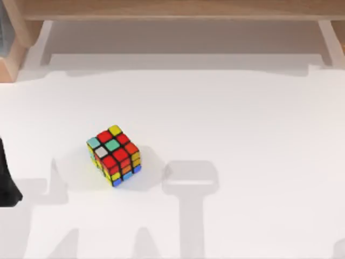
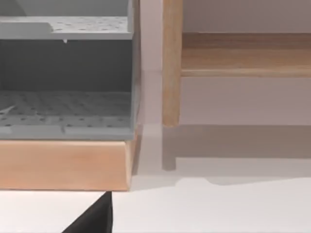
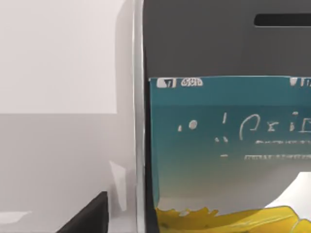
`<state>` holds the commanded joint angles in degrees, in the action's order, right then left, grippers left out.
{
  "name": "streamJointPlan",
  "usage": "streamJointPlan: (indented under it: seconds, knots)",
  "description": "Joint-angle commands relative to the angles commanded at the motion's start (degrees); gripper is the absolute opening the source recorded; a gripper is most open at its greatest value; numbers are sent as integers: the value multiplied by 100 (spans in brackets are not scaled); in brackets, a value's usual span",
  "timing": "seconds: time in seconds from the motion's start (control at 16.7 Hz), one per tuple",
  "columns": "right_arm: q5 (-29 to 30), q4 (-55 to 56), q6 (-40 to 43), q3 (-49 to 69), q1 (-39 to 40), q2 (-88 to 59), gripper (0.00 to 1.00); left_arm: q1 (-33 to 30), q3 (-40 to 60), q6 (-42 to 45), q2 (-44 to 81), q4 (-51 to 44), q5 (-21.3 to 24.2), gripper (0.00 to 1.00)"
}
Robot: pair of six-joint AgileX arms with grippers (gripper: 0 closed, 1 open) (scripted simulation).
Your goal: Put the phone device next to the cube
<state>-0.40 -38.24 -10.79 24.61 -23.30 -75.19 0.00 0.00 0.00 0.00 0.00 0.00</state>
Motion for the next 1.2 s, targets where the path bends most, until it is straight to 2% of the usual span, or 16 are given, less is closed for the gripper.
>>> streamJointPlan:
  seconds: [0.66, 1.14, 1.2]
  knots:
    - [0, 0, 0, 0, 0, 0, 2, 0, 0, 0, 0, 0, 0, 100]
    - [0, 0, 0, 0, 0, 0, 0, 0, 0, 0, 0, 0, 0, 100]
    - [82, -263, -4, 153, 0, 189, 0, 0, 0, 0, 0, 0, 0, 100]
